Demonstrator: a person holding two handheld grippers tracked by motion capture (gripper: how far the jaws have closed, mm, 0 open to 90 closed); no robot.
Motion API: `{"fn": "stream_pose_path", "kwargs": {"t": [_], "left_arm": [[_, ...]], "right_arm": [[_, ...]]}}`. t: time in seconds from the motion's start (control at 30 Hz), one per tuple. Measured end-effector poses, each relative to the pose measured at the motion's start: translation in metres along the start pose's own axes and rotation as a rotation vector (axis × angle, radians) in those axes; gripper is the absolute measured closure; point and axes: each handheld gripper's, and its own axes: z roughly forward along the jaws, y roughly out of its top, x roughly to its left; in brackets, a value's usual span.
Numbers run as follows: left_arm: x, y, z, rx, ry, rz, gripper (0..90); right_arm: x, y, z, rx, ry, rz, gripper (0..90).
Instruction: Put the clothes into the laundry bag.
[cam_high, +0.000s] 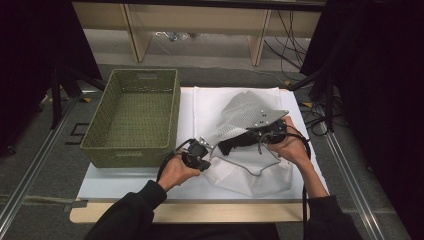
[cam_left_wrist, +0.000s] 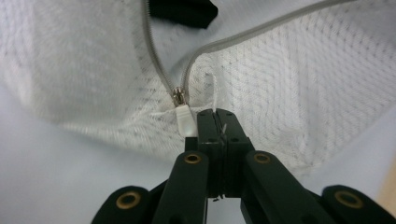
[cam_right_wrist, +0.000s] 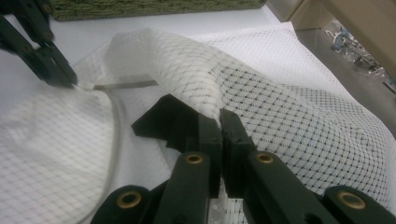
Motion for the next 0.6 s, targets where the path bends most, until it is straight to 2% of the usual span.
{"fn": "stream_pose_path", "kwargs": {"t": [0.07, 0.17, 0.23, 0.3, 0.33, 0.37, 0.4, 0.47, 0.57, 0.6], "left_arm": [[-0.002, -0.008, -0.009, -0.013, -0.011, -0.004, 88.9], [-0.005, -0.020, -0.019, -0.004, -0.009, 0.020, 88.9], [-0.006, -0.026, -0.023, 0.005, -0.016, 0.025, 88.9], [-0.009, -0.031, -0.023, -0.003, -0.019, 0.012, 88.9], [-0.009, -0.032, -0.024, 0.015, -0.025, 0.033, 88.9], [-0.011, -0.035, -0.023, 0.000, -0.022, 0.020, 88.9], [-0.012, -0.036, -0.024, 0.018, -0.026, 0.046, 88.9], [-0.015, -0.041, -0.024, 0.015, -0.032, 0.055, 88.9], [-0.017, -0.047, -0.024, 0.027, -0.038, 0.064, 88.9], [-0.018, -0.049, -0.024, 0.032, -0.040, 0.062, 88.9]], "right_arm": [[0.002, 0.000, 0.000, 0.001, 0.003, -0.012, 89.5], [0.006, 0.000, 0.000, 0.008, 0.010, -0.030, 89.5], [0.010, -0.001, 0.000, 0.016, 0.013, -0.022, 89.5], [0.014, -0.003, 0.000, 0.033, 0.015, -0.027, 89.5], [0.016, -0.004, 0.000, 0.033, 0.018, -0.031, 89.5], [0.018, -0.005, 0.000, 0.039, 0.020, -0.030, 89.5], [0.019, -0.007, -0.001, 0.044, 0.018, -0.034, 89.5], [0.021, -0.009, -0.002, 0.046, 0.026, -0.026, 89.5], [0.022, -0.013, -0.001, 0.051, 0.036, -0.042, 89.5], [0.023, -0.014, 0.000, 0.049, 0.023, -0.046, 89.5]]}}
